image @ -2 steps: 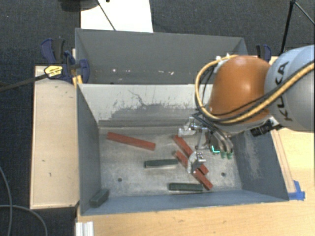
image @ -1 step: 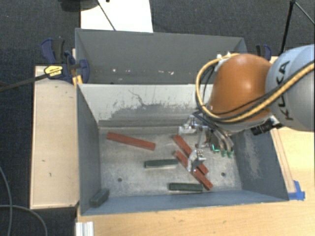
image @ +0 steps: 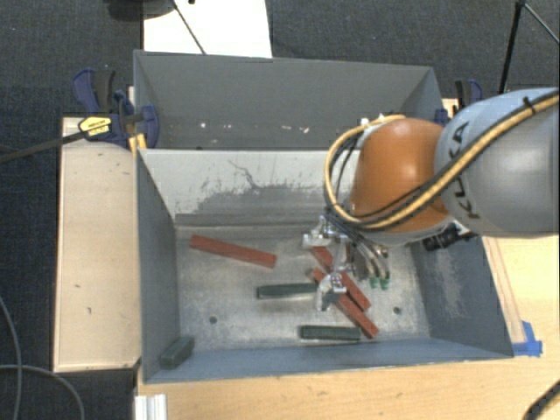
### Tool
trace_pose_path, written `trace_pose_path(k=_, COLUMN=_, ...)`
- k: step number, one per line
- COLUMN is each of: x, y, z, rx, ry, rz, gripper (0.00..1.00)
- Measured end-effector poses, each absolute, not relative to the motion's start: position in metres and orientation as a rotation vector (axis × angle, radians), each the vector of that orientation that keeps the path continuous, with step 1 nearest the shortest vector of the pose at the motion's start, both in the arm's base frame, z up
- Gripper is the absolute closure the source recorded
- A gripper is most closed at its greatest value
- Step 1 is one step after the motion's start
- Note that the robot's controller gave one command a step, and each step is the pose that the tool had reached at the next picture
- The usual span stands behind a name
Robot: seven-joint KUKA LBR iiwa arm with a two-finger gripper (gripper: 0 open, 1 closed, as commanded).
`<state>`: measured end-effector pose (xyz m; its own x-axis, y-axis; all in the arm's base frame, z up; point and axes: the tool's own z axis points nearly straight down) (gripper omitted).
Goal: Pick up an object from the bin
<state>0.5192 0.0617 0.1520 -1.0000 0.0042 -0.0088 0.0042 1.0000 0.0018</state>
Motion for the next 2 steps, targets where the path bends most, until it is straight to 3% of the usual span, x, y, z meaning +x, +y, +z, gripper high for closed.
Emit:
trace_pose_path(k=1, x=0.5414, y=0.0767, z=0.0753, rx=0.006, ry=3.124, rz=0.006, gripper=1.0)
trace_pose_path(k=2, x=0.5414, y=0.0767, z=0.0753, rx=0.008, ry=3.124, rz=0.006, gripper=1.0)
